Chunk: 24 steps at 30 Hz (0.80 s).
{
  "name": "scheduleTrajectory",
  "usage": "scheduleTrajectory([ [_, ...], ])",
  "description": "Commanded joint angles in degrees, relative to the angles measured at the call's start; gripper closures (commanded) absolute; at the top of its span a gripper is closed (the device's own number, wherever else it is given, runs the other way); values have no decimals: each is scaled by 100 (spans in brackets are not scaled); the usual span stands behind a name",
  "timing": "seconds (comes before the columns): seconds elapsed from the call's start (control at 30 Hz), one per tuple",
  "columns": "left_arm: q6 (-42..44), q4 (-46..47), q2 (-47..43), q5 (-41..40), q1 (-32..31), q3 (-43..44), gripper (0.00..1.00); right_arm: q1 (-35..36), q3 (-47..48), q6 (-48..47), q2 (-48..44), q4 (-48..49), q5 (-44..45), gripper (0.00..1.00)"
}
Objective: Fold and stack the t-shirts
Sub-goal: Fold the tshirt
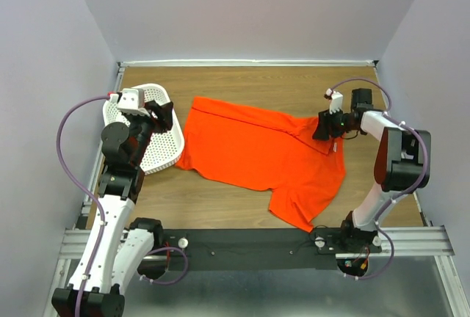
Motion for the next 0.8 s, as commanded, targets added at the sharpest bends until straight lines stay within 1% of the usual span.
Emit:
scheduleTrajectory([
  [0.0, 86, -72, -70, 184, 22, -25, 38, -42, 247, -174, 270, -504, -128, 38],
  [0.17, 78, -72, -96, 158, 22, -42, 38, -42, 343, -288, 674, -592, -31, 39],
  [0.2, 86, -81, -96, 149, 22, -51, 38, -42, 352, -297, 701, -610, -40, 40],
  [0.23, 86, -72, -87, 158, 22, -51, 38, -42, 361, -314, 727, -645, -66, 43],
  [0.4, 78, -72, -43, 167, 22, -42, 38, -33, 274, -534, 509, -847, -434, 50],
  [0.43, 78, -72, -35, 167, 22, -42, 38, -33, 265, -552, 473, -865, -461, 50],
  [0.57, 69, -72, -8, 167, 22, -51, 38, -42, 221, -640, 332, -1005, -558, 55],
  [0.77, 69, -72, 1, 158, 22, -51, 38, -33, 177, -736, 113, -1093, -506, 55],
])
